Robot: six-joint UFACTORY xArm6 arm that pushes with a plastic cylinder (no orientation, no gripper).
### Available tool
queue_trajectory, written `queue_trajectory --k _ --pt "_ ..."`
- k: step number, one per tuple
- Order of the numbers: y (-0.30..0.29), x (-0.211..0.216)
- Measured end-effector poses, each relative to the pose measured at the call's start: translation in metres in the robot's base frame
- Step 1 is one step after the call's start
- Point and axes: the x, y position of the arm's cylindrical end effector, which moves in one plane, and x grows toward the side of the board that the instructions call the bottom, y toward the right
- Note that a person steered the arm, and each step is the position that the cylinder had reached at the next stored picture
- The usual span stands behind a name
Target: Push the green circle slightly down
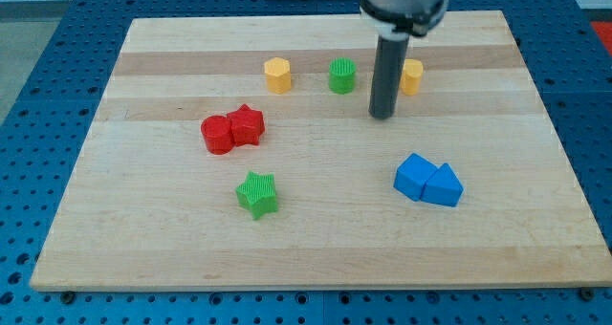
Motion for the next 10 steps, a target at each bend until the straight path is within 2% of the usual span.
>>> queue_trajectory --k 3,4,5,8,10 --pt "-0.004 -0.132" --pt "-0.050 -0.126" --pt "-0.067 -0.122" --pt "-0.042 -0.103" --pt "-0.042 -0.039"
